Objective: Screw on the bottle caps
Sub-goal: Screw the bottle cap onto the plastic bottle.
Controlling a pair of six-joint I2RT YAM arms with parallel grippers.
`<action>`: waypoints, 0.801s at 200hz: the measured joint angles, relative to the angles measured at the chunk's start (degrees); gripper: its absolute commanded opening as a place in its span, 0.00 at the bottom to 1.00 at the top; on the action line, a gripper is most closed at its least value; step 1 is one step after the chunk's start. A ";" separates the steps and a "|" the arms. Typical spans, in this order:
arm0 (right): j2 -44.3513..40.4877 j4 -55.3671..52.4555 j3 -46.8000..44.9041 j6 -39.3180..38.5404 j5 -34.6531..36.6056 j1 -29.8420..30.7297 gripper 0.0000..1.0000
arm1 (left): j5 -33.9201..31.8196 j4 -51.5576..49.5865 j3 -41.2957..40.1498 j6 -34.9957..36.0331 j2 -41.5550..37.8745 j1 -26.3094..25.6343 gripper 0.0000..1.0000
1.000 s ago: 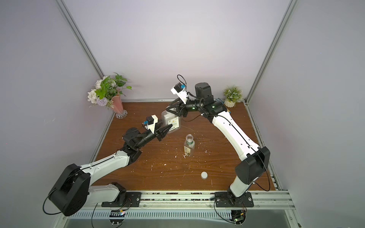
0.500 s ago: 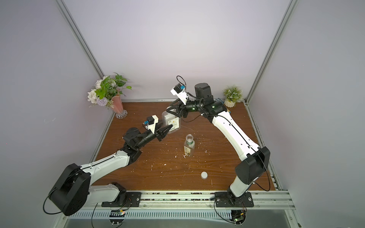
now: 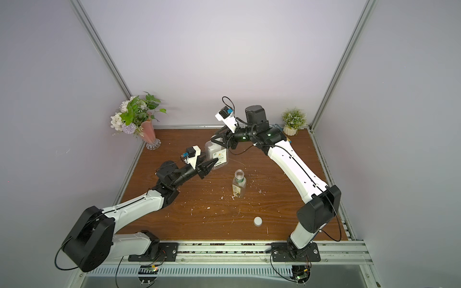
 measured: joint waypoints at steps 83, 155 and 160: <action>0.15 -2.05 0.85 -1.73 0.83 0.33 0.50 | -0.02 -0.22 0.09 0.02 0.02 0.00 0.00; 0.17 -2.67 0.85 -2.10 2.10 0.48 0.22 | -0.02 -0.33 0.31 0.02 0.02 0.00 0.00; 0.17 -2.67 0.85 -2.10 2.12 0.50 0.20 | -0.02 -0.33 0.31 0.02 0.04 0.00 0.01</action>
